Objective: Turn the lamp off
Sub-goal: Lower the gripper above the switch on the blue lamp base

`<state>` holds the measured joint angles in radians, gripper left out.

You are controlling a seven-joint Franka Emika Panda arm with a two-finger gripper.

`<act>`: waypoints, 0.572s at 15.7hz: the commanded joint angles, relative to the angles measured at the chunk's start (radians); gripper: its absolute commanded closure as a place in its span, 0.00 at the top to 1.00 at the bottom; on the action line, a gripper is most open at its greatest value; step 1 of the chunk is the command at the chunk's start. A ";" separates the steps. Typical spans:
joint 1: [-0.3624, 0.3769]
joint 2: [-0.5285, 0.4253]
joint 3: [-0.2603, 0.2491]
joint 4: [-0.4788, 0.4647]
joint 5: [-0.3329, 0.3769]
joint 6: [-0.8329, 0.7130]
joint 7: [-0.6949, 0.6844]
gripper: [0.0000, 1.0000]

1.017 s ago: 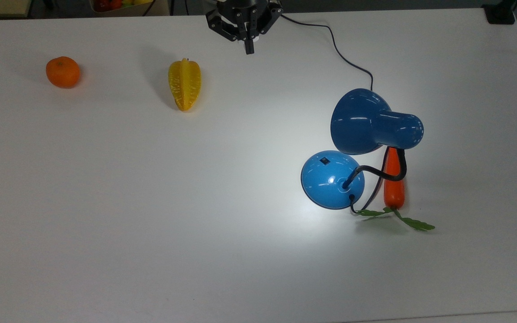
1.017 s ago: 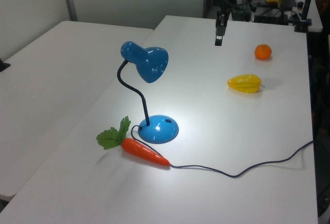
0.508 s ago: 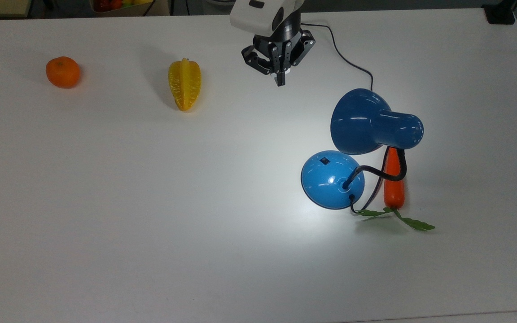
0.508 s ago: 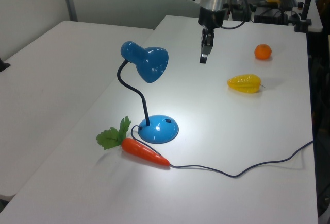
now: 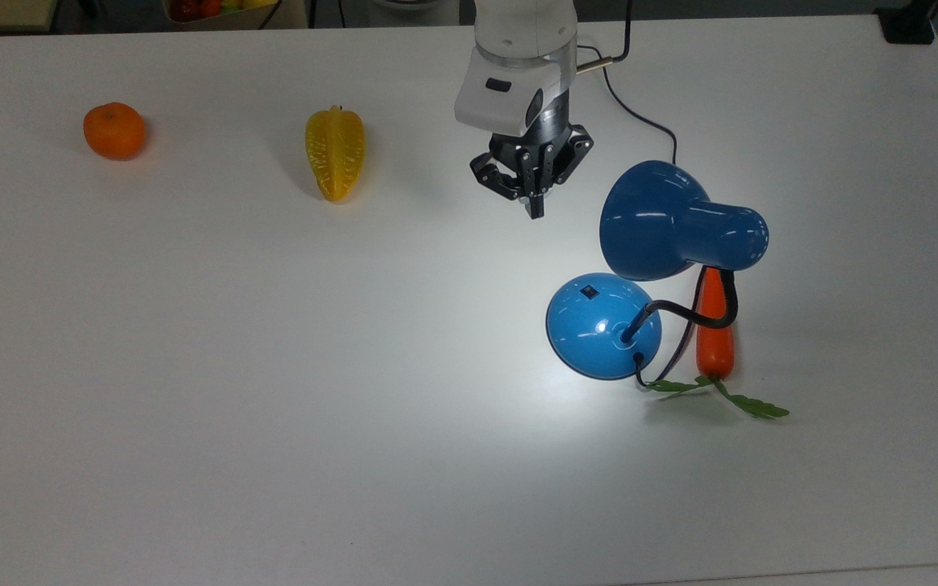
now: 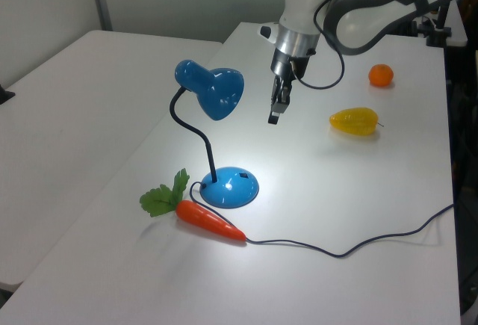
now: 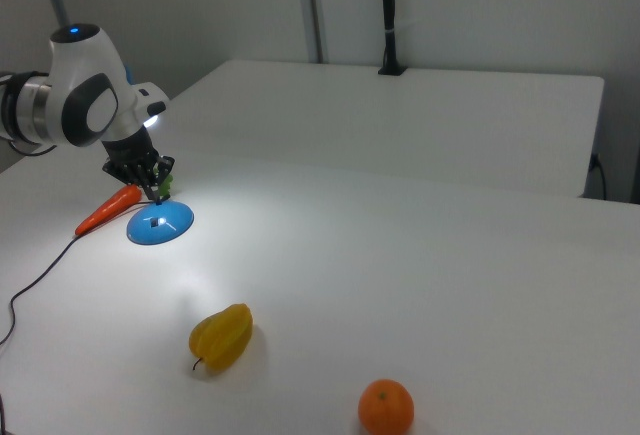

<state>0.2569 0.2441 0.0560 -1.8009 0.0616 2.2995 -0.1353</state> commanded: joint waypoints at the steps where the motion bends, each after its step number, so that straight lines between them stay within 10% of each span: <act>1: 0.007 0.040 0.010 -0.018 0.009 0.104 -0.012 0.00; 9: 0.008 0.101 0.039 -0.052 0.006 0.280 -0.023 0.00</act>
<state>0.2607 0.3375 0.0881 -1.8322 0.0616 2.5191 -0.1358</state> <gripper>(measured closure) 0.991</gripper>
